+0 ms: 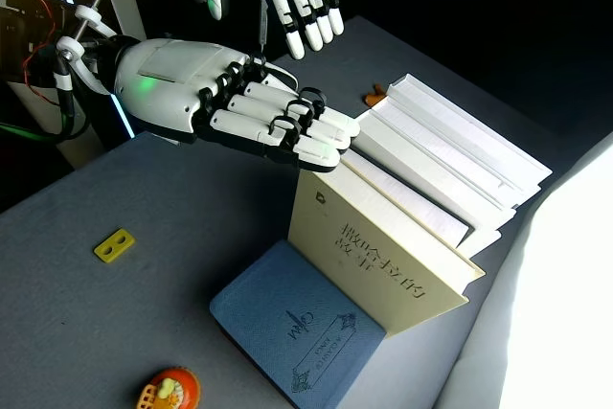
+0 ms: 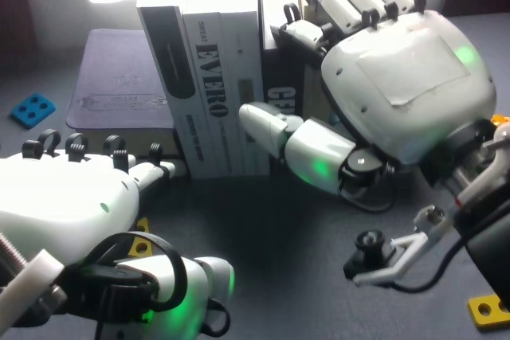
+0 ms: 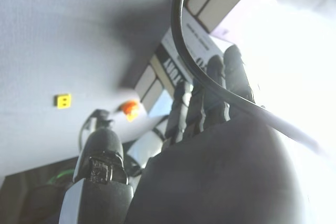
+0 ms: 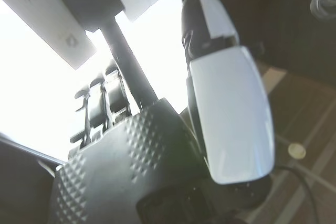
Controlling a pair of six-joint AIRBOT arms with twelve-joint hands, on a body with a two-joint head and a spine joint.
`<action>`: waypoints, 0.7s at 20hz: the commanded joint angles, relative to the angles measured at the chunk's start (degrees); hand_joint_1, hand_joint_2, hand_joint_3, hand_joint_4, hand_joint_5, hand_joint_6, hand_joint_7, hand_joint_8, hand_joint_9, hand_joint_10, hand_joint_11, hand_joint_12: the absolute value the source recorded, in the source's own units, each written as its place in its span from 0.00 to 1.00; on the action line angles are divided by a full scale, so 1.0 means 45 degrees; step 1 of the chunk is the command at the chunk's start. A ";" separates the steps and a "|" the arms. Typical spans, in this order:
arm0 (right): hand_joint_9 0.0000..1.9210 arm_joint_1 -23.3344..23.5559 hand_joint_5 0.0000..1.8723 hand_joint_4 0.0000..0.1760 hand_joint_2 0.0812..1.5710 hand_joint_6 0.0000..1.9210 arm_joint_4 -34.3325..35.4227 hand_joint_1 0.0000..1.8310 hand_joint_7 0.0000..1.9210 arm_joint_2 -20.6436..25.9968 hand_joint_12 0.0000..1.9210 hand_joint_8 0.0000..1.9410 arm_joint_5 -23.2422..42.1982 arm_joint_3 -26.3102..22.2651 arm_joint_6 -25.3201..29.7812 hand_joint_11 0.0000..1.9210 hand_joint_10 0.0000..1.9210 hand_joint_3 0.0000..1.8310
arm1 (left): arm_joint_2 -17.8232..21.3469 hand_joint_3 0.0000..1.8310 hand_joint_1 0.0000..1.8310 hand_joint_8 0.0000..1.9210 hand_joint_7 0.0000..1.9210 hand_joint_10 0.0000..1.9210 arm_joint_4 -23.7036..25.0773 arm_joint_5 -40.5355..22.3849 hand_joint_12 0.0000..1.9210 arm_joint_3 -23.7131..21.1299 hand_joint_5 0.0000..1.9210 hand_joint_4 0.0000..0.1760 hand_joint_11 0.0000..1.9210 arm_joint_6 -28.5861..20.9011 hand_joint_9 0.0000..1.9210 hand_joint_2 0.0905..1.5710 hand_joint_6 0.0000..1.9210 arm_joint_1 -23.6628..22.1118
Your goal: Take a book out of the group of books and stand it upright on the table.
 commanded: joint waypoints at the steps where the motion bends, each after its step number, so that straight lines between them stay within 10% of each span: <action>1: 0.00 -0.0069 0.32 0.00 0.76 0.08 -0.0447 0.00 0.01 0.0087 0.00 0.00 0.0475 -0.0106 -0.0108 0.00 0.00 0.00 | 0.0047 0.00 0.00 0.00 0.00 0.00 0.1111 0.0162 0.00 -0.0025 0.00 0.37 0.00 -0.0041 0.00 0.81 0.00 -0.0108; 14: 0.00 -0.0906 0.32 0.00 0.76 0.07 -0.0788 0.00 0.02 0.0820 0.00 0.00 0.0602 -0.1925 -0.0759 0.00 0.00 0.00 | 0.0047 0.00 0.00 0.00 0.00 0.00 0.1169 0.0161 0.00 -0.0014 0.01 0.35 0.00 -0.0042 0.01 0.81 0.00 -0.0104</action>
